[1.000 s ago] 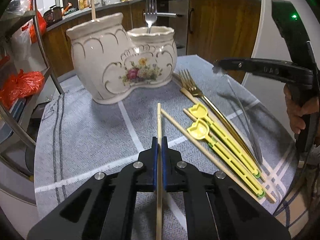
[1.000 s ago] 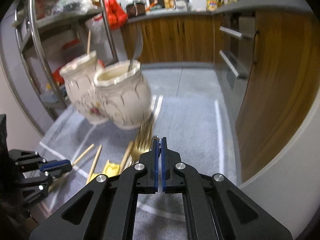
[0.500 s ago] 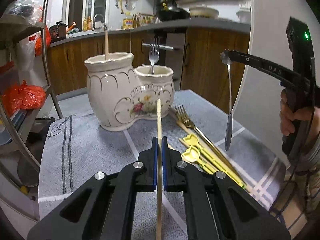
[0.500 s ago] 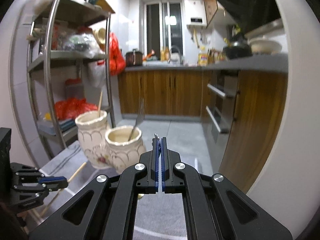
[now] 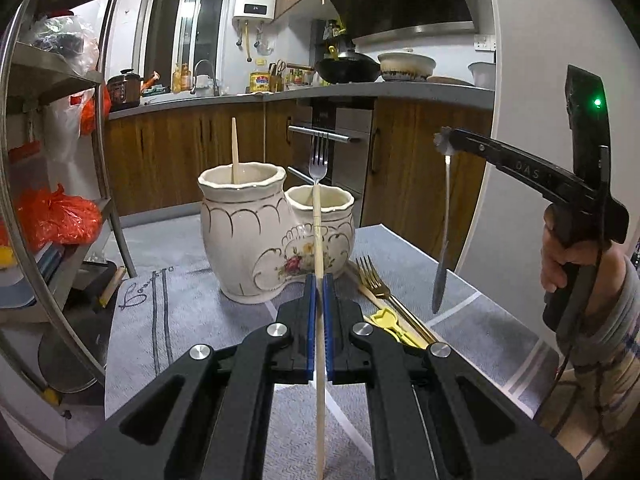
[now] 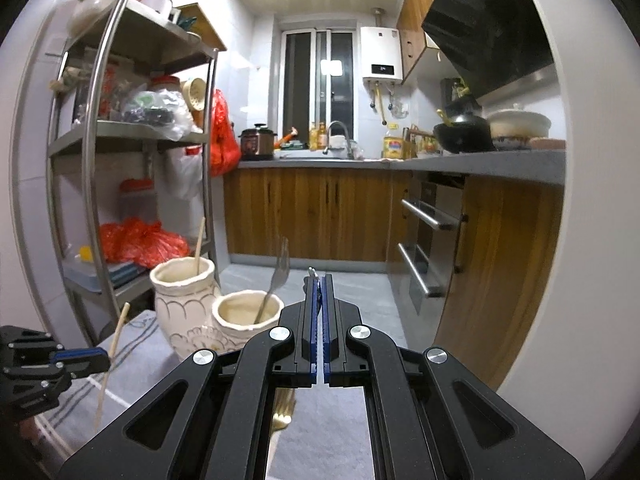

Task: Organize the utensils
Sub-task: 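Carry the chopstick with the left tool while the right tool carries the spoon to the pot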

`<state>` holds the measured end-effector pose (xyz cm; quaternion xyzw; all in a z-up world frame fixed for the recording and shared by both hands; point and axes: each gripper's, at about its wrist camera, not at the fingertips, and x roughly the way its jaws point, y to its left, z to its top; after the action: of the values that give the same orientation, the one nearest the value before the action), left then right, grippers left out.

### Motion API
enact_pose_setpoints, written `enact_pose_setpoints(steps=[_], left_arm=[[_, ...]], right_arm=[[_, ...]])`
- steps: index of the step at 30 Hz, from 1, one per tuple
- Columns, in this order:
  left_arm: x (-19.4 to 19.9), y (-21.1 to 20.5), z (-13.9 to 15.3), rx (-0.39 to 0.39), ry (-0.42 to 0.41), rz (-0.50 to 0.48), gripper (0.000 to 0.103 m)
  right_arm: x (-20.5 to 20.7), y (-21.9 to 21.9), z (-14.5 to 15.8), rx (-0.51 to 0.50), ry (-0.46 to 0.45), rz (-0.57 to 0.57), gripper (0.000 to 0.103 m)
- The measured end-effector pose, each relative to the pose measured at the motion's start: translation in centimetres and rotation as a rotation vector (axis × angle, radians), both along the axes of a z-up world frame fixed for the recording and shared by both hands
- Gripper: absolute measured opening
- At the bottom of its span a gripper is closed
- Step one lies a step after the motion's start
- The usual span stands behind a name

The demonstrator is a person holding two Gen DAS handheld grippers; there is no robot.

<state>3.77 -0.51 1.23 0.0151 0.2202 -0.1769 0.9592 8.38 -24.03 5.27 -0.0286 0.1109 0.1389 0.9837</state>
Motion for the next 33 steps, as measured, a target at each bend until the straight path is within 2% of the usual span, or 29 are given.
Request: enact_pose_setpoints(steps=[8, 14, 17, 19, 24, 26, 28, 33], left_arm=[[0.0, 0.8, 0.7, -0.011, -0.011, -0.025, 0.003], [0.3, 1.7, 1.3, -0.047, -0.011, -0.033, 0.0], [0.6, 1.8, 1.1, -0.034, -0.001, -0.03, 0.0], [1.3, 1.7, 0.3, -0.028, 0.058, -0.044, 0.0], [3.5, -0.3, -2.4, 0.043, 0.234, -0.064, 0.0], [3.8, -1.3, -3.4, 0.062, 0.285, -0.089, 0.008], [3.7, -2.1, -4.1, 0.089, 0.307, -0.103, 0.03], [3.3, -3.7, -5.4, 0.101, 0.354, -0.153, 0.032]], right_arm=[[0.9, 1.4, 1.6, 0.022, -0.029, 0.015, 0.003], [1.7, 2.0, 1.6, 0.021, -0.021, 0.02, 0.003], [1.8, 2.2, 1.4, 0.016, -0.018, 0.026, 0.003], [1.8, 2.3, 1.2, 0.01, -0.014, 0.026, 0.003], [2.0, 2.1, 1.0, 0.015, -0.002, 0.022, 0.003], [2.0, 2.1, 1.0, 0.008, -0.003, 0.021, 0.003], [2.1, 1.9, 0.9, 0.001, -0.003, 0.016, 0.003], [2.1, 1.0, 0.5, 0.013, 0.008, 0.008, 0.003]])
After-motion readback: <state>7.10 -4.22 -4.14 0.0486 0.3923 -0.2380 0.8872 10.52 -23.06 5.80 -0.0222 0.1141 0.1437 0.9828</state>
